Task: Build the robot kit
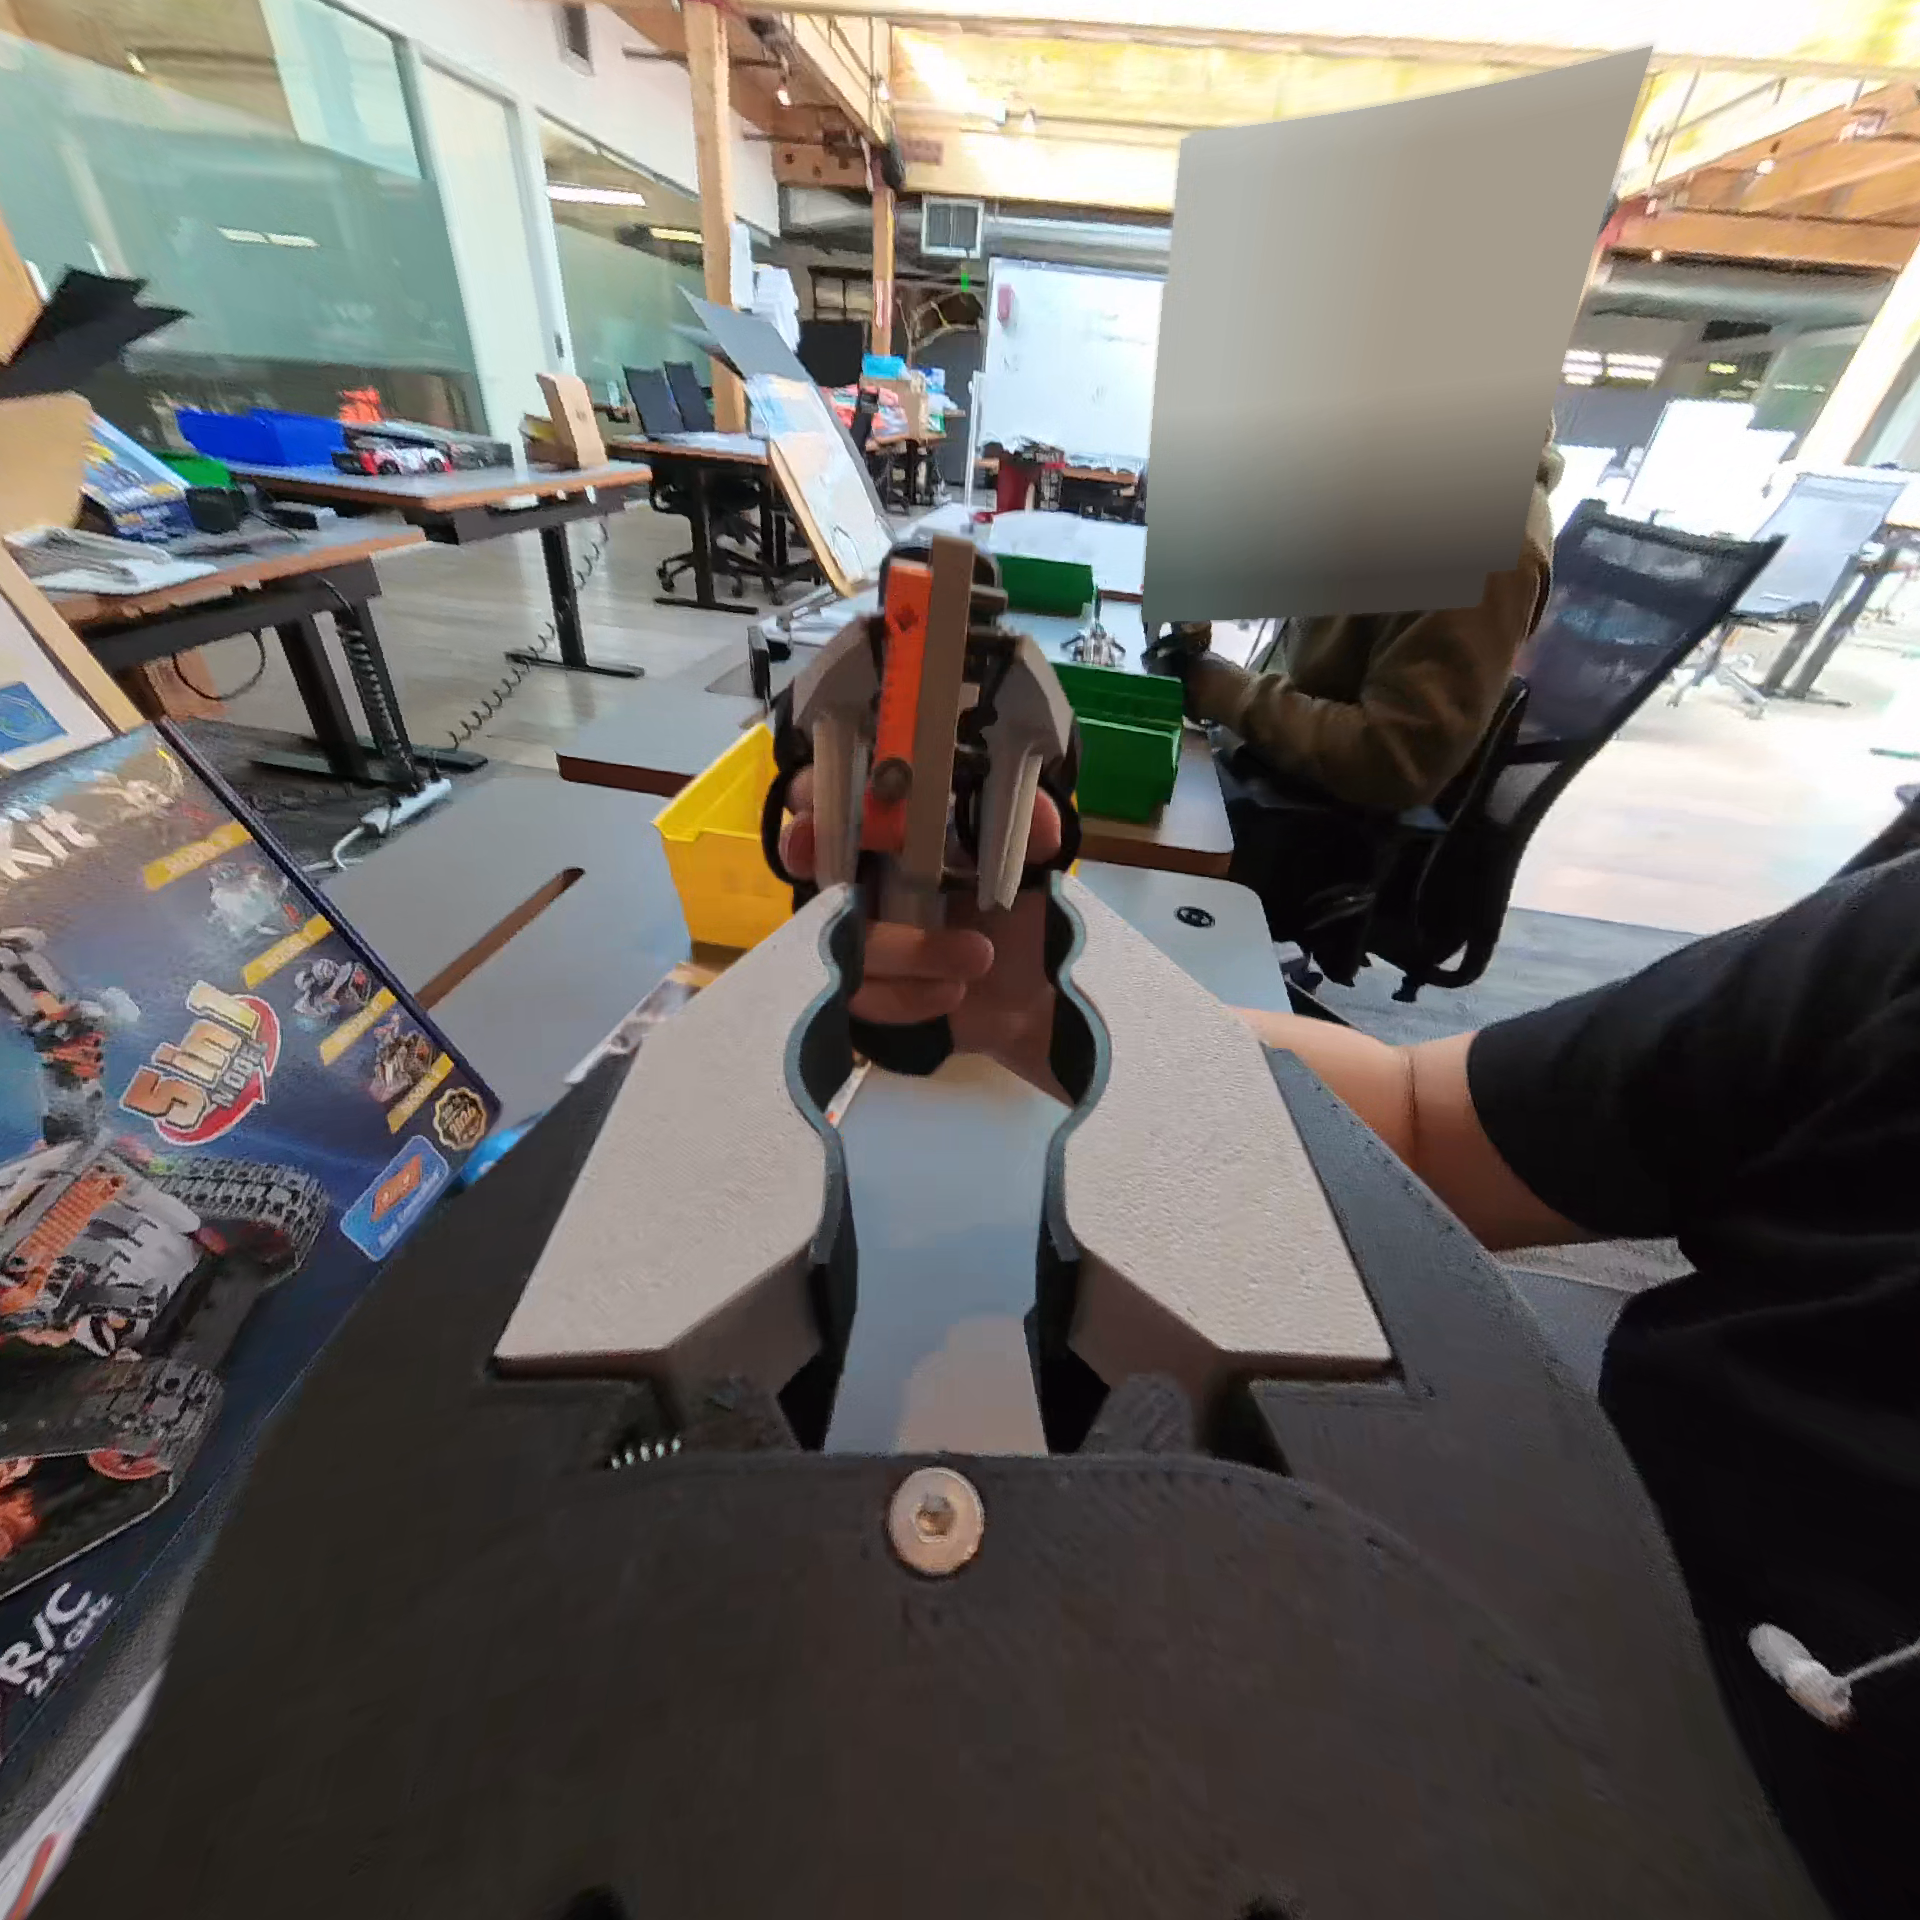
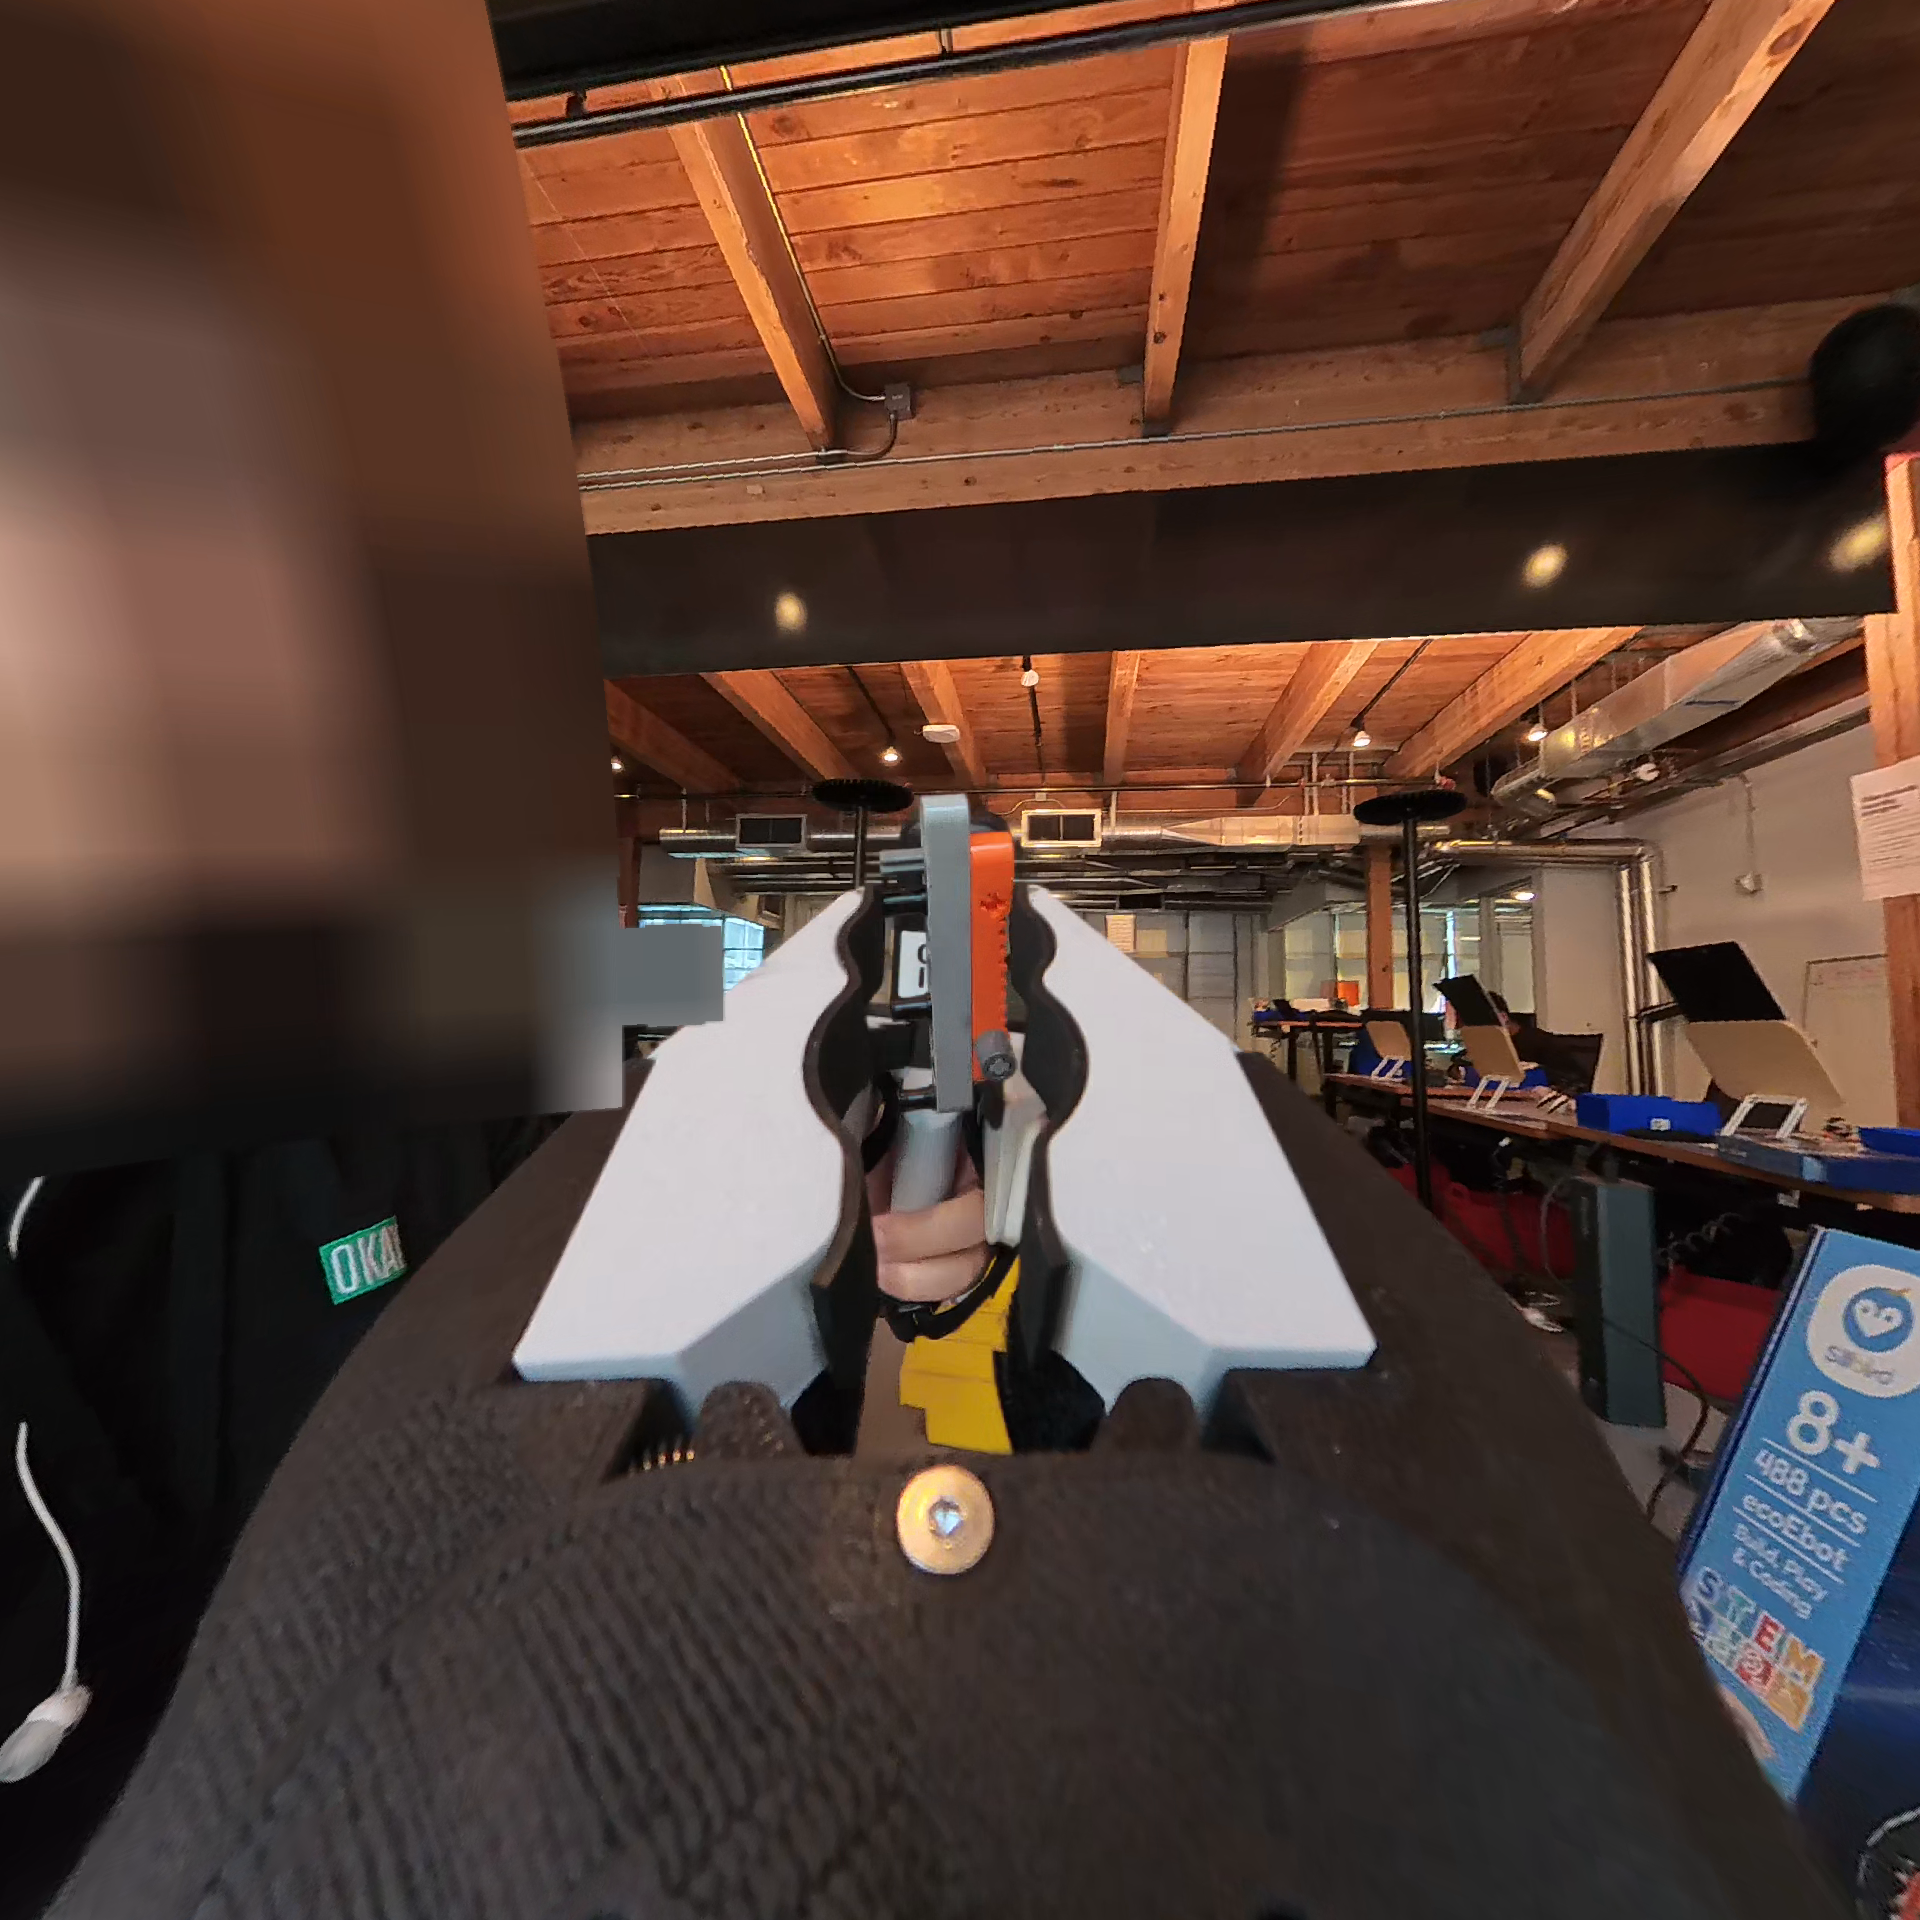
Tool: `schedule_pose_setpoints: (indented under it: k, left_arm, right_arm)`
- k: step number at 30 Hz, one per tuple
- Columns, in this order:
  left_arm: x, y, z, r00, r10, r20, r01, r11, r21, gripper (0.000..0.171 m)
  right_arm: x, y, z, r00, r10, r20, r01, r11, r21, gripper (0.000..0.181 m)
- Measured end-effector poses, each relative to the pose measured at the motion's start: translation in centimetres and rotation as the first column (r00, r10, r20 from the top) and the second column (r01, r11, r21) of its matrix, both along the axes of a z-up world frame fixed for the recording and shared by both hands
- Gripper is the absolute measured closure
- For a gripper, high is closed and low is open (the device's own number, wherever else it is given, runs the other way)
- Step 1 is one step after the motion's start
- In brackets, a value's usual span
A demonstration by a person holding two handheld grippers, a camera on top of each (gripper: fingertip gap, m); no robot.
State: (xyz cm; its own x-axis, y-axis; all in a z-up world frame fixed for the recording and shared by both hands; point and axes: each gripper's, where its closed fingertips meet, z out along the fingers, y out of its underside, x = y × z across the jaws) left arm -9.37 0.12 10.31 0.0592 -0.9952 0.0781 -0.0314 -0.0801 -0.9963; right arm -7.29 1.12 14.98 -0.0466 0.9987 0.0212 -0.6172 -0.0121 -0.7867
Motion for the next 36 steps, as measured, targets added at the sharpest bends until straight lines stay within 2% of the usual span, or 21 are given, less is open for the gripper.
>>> schedule_pose_setpoints:
  k: [5,8,12,19,22,23,25,26,27,29,31,33,36]
  left_arm:
    - [0.6,0.9,-0.5,0.993,0.114,-0.027,-0.11,0.989,0.099,0.145]
    - [0.9,0.9,-0.6,0.992,0.123,-0.023,-0.12,0.988,0.101,0.142]
    - [1.0,1.2,-0.6,0.989,0.149,-0.01,-0.146,0.979,0.139,0.157]
    - [0.8,1.4,-1.0,0.991,0.135,-0.026,-0.131,0.985,0.113,0.158]
    - [0.5,2.1,-1.2,0.986,0.162,-0.041,-0.157,0.982,0.104,0.158]
    - [0.3,2.9,-1.2,0.975,0.216,-0.05,-0.21,0.972,0.108,0.154]
    - [-0.3,4.8,-1.5,0.936,0.341,-0.083,-0.325,0.931,0.166,0.096]
    - [-0.7,5.7,-1.8,0.909,0.404,-0.102,-0.377,0.902,0.21,0.085]
    - [-1.1,6.5,-1.9,0.88,0.464,-0.099,-0.427,0.865,0.263,0.091]
    - [-1.6,7.6,-1.8,0.834,0.549,-0.053,-0.5,0.792,0.349,0.115]
    - [-1.7,8.3,-2.6,0.801,0.595,-0.07,-0.522,0.751,0.405,0.13]
    - [-1.5,9.0,-3.7,0.773,0.625,-0.114,-0.53,0.733,0.427,0.127]
    - [-1.5,9.4,-3.8,0.761,0.643,-0.079,-0.559,0.714,0.421,0.131]
  right_arm:
    - [0.2,0.2,0.0,1.0,-0.023,-0.001,0.023,1.0,0.001,0.159]
    - [0.1,0.4,-0.1,1.0,-0.028,0.001,0.028,1.0,-0.003,0.16]
    - [-0.2,0.7,-0.4,0.999,-0.03,0.016,0.03,0.999,-0.017,0.159]
    - [-0.4,1.2,-0.7,0.999,-0.027,0.028,0.028,0.999,-0.043,0.16]
    - [-0.9,1.7,-0.9,0.995,-0.077,0.063,0.08,0.995,-0.053,0.16]
    - [-1.0,2.3,-1.0,0.99,-0.114,0.078,0.12,0.99,-0.072,0.16]
    - [-1.1,5.0,-1.6,0.956,-0.259,0.136,0.28,0.946,-0.164,0.16]
    - [-1.0,6.5,-2.3,0.922,-0.339,0.184,0.374,0.903,-0.212,0.16]
    - [-1.1,7.5,-2.9,0.892,-0.388,0.232,0.44,0.865,-0.243,0.16]
    - [-1.6,8.8,-4.2,0.845,-0.432,0.315,0.519,0.805,-0.289,0.16]
    - [-2.4,9.1,-5.0,0.829,-0.43,0.357,0.541,0.78,-0.315,0.16]
    - [-3.2,9.2,-5.6,0.827,-0.413,0.383,0.542,0.767,-0.344,0.16]
    - [-4.3,9.2,-6.4,0.812,-0.404,0.421,0.556,0.754,-0.35,0.16]
